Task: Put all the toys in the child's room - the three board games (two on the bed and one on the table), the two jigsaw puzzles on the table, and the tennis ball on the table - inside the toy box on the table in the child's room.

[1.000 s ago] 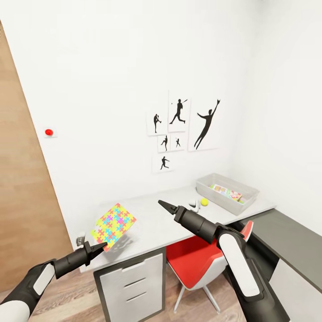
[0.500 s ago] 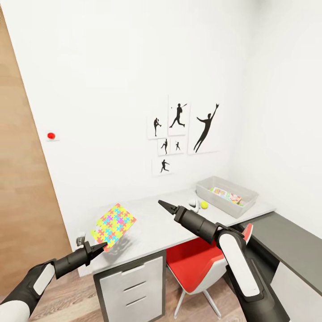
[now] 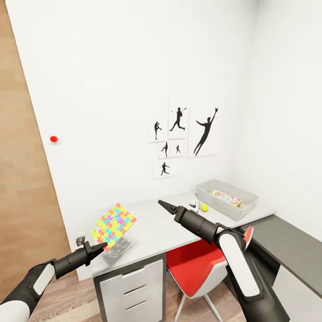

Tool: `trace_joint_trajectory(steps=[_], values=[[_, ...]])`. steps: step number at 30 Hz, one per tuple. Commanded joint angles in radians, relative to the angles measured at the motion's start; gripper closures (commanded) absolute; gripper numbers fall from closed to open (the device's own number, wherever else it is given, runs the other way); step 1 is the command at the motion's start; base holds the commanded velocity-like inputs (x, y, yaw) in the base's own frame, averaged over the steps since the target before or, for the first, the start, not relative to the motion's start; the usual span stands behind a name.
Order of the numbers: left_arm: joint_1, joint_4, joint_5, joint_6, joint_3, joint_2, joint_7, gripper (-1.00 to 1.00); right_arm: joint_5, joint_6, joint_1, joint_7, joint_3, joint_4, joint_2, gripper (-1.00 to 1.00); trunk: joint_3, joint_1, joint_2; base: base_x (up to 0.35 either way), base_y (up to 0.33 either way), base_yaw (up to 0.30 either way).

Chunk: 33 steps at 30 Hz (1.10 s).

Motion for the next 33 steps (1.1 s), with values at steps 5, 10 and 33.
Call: trace_joint_trajectory(steps=[5, 10, 33], values=[[0.0, 0.001, 0.002, 0.007, 0.001, 0.0, 0.0, 1.0, 0.001, 0.004, 0.0, 0.008, -0.002, 0.0, 0.0, -1.0, 0.002, 0.0, -0.001, 0.0, 0.0, 0.026], [0.0, 0.001, 0.001, 0.008, 0.001, -0.001, 0.001, 1.0, 0.001, 0.004, 0.0, 0.009, -0.003, 0.0, 0.0, -1.0, 0.001, 0.0, -0.001, 0.0, 0.0, 0.003], [0.0, 0.001, 0.003, 0.006, 0.0, -0.001, 0.001, 1.0, 0.001, 0.005, -0.001, 0.009, -0.002, 0.0, 0.001, -1.0, -0.03, 0.0, -0.001, 0.0, 0.0, 0.0]])
